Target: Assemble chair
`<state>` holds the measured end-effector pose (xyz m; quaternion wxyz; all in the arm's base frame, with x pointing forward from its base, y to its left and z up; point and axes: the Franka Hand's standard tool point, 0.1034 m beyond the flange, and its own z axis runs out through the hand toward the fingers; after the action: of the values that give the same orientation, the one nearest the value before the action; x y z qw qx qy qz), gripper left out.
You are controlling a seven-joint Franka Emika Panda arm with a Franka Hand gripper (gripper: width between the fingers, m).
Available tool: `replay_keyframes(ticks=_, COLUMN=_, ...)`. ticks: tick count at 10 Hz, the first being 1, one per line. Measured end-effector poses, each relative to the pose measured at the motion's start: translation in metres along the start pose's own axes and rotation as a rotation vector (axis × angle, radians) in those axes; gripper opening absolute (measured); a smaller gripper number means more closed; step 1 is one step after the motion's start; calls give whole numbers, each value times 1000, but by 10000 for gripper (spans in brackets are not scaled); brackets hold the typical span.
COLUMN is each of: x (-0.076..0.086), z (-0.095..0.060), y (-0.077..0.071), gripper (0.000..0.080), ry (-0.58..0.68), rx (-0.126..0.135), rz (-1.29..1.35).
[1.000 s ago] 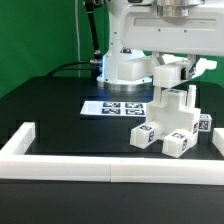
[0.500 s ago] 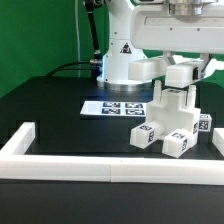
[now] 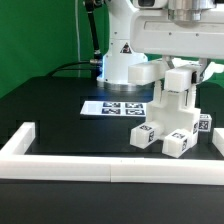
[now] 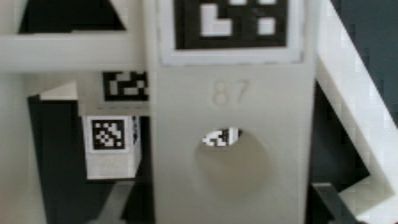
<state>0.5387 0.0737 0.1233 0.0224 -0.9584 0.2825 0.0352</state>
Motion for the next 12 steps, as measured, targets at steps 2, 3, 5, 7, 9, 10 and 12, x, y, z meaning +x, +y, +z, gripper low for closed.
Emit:
replay_keyframes(ticks=2, x=-5, z=4, y=0, gripper=289, ry=-5, rx=-6, rz=-6)
replay_keyframes(ticks=3, x=-6, z=4, y=0, gripper=289, ry=-5, rx=-6, rz=-8)
replay_keyframes(ticks=5, x=-9, z=6, y=-3, gripper=289, ry=-6, rx=-8, rz=-15)
replay_keyframes(ticks=7, x=-9, z=7, y=-3, gripper=289, ry=-7, rx=-9, rz=-16)
replay_keyframes(ticks=9, x=-10, z=8, y=-3, gripper=289, ry=-6, rx=-9, rz=-16)
replay_keyframes(ticks=10, x=-11, z=10, y=-2, gripper=289, ry=-2, rx=-8, rz=-18)
replay_keyframes(ticks=12, x=-13, z=12, y=-3, gripper=289, ry=3, rx=-7, rz=-20)
